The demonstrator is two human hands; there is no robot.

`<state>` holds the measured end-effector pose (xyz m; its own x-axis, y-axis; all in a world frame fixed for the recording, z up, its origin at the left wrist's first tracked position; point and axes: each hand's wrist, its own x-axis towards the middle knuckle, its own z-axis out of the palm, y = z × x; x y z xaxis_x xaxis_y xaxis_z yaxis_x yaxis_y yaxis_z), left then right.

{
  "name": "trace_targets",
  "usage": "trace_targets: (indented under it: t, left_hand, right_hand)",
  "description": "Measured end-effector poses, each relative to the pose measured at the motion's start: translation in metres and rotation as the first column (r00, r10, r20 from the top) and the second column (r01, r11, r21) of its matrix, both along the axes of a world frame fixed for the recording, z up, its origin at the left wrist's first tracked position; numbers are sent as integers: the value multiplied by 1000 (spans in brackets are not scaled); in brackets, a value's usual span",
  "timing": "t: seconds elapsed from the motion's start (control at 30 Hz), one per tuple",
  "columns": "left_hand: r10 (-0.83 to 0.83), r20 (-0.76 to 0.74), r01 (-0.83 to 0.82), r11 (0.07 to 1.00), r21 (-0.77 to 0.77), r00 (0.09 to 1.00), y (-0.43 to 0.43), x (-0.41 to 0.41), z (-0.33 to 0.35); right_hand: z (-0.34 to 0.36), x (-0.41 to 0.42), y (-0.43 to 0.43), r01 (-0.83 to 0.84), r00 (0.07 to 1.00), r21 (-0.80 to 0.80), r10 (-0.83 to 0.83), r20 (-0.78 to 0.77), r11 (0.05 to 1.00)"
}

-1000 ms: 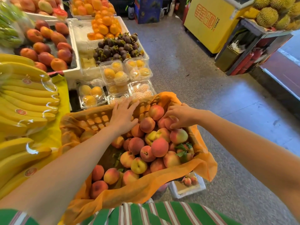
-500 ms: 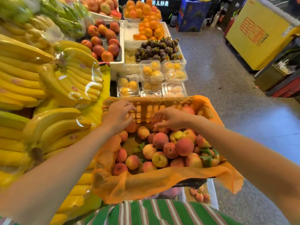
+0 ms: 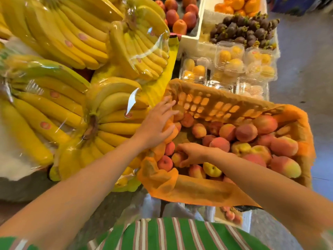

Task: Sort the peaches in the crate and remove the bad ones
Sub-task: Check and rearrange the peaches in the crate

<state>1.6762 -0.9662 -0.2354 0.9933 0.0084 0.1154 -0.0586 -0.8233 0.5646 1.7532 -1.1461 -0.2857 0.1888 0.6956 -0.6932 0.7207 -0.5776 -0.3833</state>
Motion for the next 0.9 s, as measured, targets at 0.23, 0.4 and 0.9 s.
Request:
trace_targets:
  t: [0.23, 0.4, 0.9]
  left_hand:
    - [18, 24, -17, 997, -74, 1000, 0, -2, -1]
    - [10, 29, -8, 999, -39, 1000, 3, -2, -1]
    - [-3, -14, 3, 999, -34, 1000, -45, 0, 40]
  right_hand:
    - [-7, 2, 0, 15, 999, 40, -16, 35, 999]
    - [22, 25, -18, 462, 855, 114, -408, -319, 880]
    - [99, 35, -50, 802, 258, -39, -405, -877, 596]
